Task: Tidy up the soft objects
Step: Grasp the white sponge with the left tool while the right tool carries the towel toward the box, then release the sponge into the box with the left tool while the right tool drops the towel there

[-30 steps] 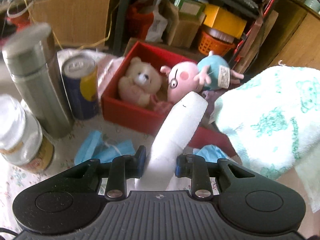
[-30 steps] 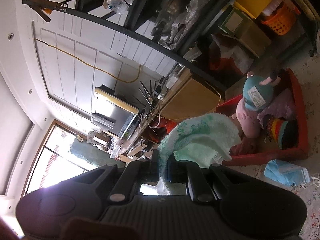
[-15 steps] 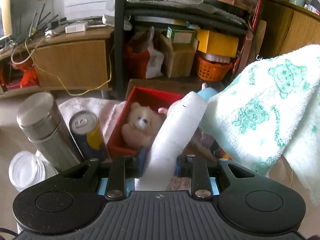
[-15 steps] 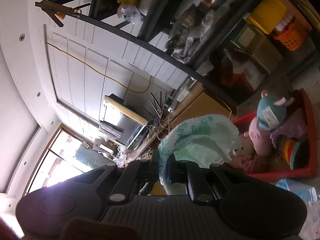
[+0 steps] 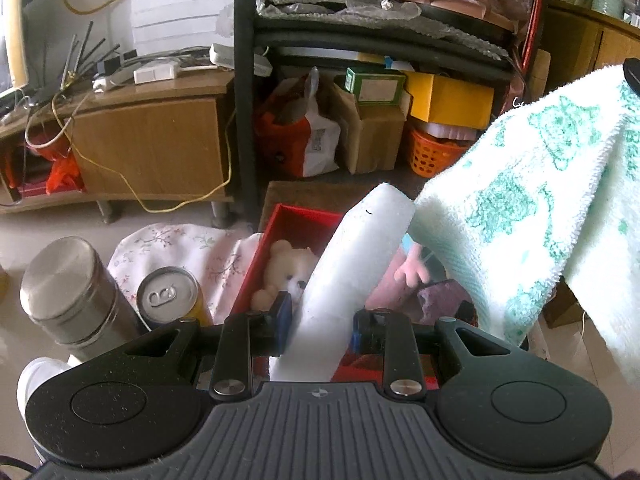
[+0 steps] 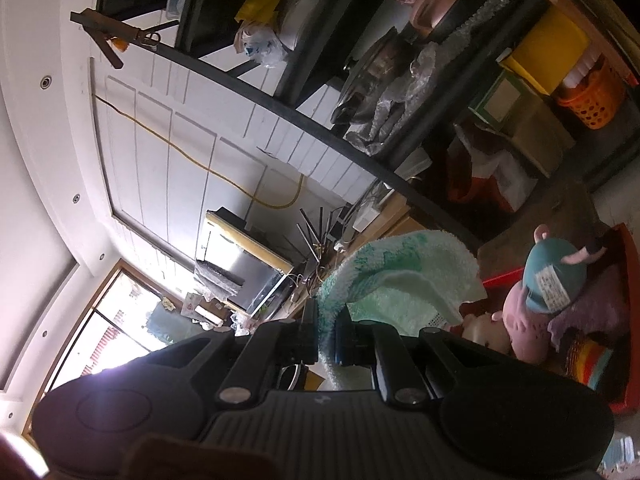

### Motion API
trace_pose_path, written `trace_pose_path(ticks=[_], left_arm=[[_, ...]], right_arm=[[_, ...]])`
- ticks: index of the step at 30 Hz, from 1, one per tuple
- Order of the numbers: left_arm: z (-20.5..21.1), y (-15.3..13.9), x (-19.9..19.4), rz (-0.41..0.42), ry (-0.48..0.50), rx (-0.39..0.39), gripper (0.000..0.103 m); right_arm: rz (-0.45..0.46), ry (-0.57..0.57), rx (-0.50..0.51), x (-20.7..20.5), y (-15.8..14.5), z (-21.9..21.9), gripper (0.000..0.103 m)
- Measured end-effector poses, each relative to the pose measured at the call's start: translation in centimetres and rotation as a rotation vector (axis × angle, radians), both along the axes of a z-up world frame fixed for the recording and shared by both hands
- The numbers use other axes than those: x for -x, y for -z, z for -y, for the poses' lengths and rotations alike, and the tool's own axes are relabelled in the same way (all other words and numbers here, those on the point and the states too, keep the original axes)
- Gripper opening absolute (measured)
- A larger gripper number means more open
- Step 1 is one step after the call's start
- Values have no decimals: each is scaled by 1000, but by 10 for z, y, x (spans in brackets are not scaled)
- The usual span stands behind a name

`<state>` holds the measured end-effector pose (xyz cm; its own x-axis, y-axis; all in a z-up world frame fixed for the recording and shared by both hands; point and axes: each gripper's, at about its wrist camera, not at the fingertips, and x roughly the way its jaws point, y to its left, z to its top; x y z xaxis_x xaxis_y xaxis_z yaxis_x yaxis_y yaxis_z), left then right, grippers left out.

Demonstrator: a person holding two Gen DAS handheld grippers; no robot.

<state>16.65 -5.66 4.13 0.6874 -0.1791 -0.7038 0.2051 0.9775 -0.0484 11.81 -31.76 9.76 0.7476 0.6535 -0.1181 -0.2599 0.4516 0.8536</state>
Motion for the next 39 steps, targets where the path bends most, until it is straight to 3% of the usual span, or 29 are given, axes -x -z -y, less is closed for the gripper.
trace_pose_path(ticks=[16,25,31,36,38,39], left_arm=[[7,10,-37,-8,-31,-18,28],[8,19,-61,-19,-44,-22,29],[10,26,-70,-30,-47,-22,32],[12,30,-75,-41,-45,-17,41],[14,30,-74,-39,-36,-30,65],[14,30,-73,-32,-39,-34,69]], right_arm=[[29,9,10,-37,2,2,0],[14,20,-16,-62,23,4,0],[-30,18,25,-74,40,2,0],[-89,4,99,-80,55,-3,0],[-120,-20,130,-83,60,-6,0],[-138,-30,148,-84,63,-7,0]])
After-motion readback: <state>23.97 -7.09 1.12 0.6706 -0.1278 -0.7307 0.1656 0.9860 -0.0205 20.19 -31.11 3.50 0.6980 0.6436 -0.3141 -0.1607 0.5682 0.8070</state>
